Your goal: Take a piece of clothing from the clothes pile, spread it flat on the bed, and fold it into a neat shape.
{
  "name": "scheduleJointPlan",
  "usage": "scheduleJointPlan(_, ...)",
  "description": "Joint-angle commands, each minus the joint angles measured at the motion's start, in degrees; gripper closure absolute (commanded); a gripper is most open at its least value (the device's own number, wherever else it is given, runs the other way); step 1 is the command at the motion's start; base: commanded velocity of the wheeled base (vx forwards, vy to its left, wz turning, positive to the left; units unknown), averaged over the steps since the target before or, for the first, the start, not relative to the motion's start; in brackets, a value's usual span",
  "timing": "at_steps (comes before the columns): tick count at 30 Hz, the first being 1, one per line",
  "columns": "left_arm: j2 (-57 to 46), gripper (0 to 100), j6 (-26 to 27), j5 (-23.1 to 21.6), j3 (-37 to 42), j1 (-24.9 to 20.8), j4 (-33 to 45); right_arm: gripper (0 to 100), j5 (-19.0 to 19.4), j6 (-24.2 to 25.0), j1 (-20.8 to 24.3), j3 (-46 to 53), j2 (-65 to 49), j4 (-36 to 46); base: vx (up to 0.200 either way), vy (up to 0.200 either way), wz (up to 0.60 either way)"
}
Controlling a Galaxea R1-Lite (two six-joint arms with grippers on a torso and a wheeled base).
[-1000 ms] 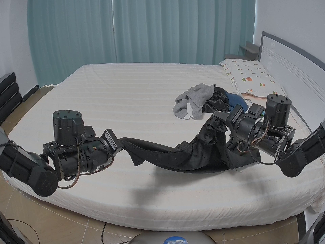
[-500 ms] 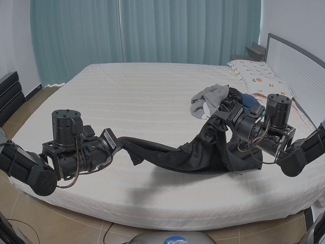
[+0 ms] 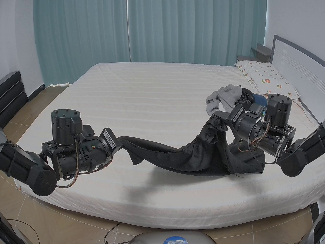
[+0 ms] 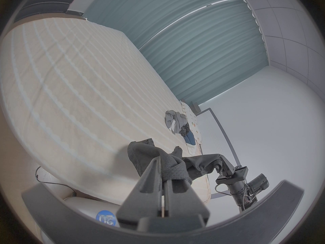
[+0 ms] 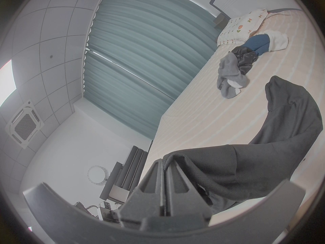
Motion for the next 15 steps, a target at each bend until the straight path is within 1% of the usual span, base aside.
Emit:
scheduleJointPlan(1,0.0,100,0.0,0.0,0.0,0.0,0.0,100,0.0,0.0,0.0,0.1,-0.2,0.0,0.000,0.200,0.00)
scheduleJointPlan(14,-1.1,100,0.0,0.0,0.4,0.1,0.0,100,0.2,0.0,0.2,0.6,0.2,0.0,0.000,0.200,0.00)
scheduleJointPlan(15,-1.3,100,0.2,0.0,0.5,0.1,0.0,100,0.1,0.0,0.2,0.6,0.2,0.0,0.000,0.000,0.00)
